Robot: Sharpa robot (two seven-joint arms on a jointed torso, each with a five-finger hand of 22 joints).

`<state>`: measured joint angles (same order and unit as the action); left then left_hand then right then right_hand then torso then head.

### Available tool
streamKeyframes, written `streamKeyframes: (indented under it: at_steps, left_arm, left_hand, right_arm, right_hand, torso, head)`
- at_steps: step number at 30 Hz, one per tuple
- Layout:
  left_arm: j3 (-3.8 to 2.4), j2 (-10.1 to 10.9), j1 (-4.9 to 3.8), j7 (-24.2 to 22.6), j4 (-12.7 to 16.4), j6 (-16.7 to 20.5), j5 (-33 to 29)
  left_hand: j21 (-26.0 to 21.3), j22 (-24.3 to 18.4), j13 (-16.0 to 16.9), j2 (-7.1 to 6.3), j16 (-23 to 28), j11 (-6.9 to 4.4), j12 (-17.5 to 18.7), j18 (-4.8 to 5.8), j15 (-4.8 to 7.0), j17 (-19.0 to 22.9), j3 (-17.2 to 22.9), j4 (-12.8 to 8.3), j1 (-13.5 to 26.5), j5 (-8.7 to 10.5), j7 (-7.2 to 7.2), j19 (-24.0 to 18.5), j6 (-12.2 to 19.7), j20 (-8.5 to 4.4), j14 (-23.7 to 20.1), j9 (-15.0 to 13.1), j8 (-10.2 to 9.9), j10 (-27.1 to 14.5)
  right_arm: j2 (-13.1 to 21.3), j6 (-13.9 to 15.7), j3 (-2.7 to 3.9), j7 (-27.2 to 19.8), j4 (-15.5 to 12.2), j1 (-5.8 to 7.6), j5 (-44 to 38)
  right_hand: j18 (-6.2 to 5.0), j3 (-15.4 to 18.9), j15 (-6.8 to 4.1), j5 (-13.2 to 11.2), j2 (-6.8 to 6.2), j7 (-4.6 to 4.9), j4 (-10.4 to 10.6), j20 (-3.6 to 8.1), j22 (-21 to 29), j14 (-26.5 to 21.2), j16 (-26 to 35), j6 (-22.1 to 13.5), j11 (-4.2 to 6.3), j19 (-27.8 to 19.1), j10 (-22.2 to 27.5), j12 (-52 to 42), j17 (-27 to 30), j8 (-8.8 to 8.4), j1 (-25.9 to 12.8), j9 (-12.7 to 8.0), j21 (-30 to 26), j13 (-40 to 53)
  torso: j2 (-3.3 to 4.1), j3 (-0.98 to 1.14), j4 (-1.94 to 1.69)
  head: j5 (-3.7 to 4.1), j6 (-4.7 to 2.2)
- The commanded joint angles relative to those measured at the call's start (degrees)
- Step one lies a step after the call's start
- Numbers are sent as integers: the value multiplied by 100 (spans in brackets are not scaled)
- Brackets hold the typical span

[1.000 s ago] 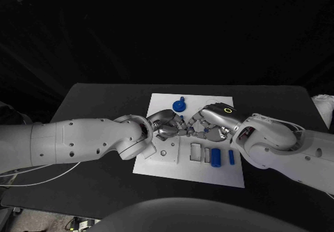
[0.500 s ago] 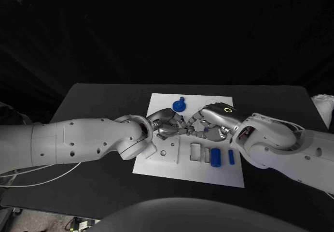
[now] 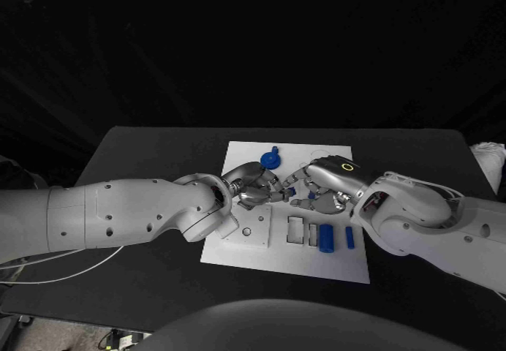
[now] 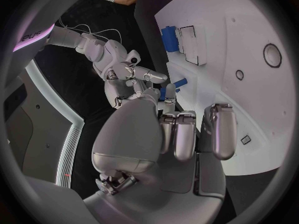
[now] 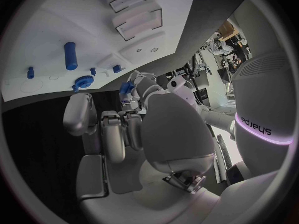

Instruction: Assemble the parts on the task board

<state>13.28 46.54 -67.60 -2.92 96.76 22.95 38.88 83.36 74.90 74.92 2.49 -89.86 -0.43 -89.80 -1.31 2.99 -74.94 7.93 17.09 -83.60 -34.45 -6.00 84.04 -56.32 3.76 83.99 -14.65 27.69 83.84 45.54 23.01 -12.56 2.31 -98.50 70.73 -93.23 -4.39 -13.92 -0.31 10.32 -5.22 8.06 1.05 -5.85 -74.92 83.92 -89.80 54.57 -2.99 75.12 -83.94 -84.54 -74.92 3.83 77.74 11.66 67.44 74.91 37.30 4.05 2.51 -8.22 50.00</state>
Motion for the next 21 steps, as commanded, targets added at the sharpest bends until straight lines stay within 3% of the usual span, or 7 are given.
streamKeyframes:
  at_steps: [1,9,13,18,21]
  left_arm:
    - [-5,-12,-2,-25,10,44,-67]
    - [-5,66,-4,226,20,-48,20]
    - [-6,182,-30,540,33,-197,339]
    - [-6,455,-225,1117,101,-547,894]
    - [-6,715,-485,1594,245,-789,1155]
  left_hand:
    - [-19,1268,1489,12,-14,-44,1,-53,23,-1506,73,-35,-64,-70,297,61,-337,-48,601,8,-37,595]
    - [-8,1272,1493,-73,-14,-51,-4,-50,29,-1506,134,-40,-64,-242,302,70,-392,-53,601,23,-86,600]
    - [-7,1272,1494,-140,-14,-57,-5,-50,35,-1506,179,-38,-53,-398,308,70,-439,-58,601,24,-107,601]
    - [-19,1267,1461,-216,-14,-67,33,-54,42,-1506,234,-36,-25,-579,318,59,-495,-65,601,20,-122,566]
    - [-20,1266,1456,-272,-14,-70,38,-54,48,-1506,274,-37,-5,-712,331,58,-531,-70,601,17,-134,561]
  right_arm:
    - [40,92,0,-83,-12,-6,-18]
    - [285,313,-2,-158,-14,-12,50]
    - [449,345,-4,-171,-9,-13,114]
    - [667,353,-7,-186,-28,-14,185]
    - [815,338,-11,-182,-90,-14,197]
  right_hand:
    - [-62,18,54,-43,-38,4,37,-54,-833,608,-20,-89,-51,-15,-24,34,-1508,-36,-35,-19,-45,716]
    - [-74,70,39,-167,-45,15,80,-62,-828,608,-20,-391,-22,-26,-14,42,-1508,-35,-29,-79,-76,709]
    - [-75,70,39,-167,-44,14,81,-62,-827,608,-20,-392,-23,-29,-17,39,-1508,-34,-30,-79,-79,712]
    - [-71,66,38,-143,-12,11,99,-61,-833,608,-20,-385,-23,-15,-35,21,-1508,-13,-22,-75,-62,736]
    - [-58,63,32,-116,2,8,103,-58,-853,608,-20,-386,-15,30,-80,-22,-1508,-6,-7,-73,2,792]
  torso:
    - [0,-1,0]
    - [0,1,-1]
    - [-11,17,4]
    - [-22,36,22]
    - [-25,59,44]
  head:
    - [0,0]
    - [-31,0]
    - [-65,0]
    - [-102,0]
    - [-102,0]
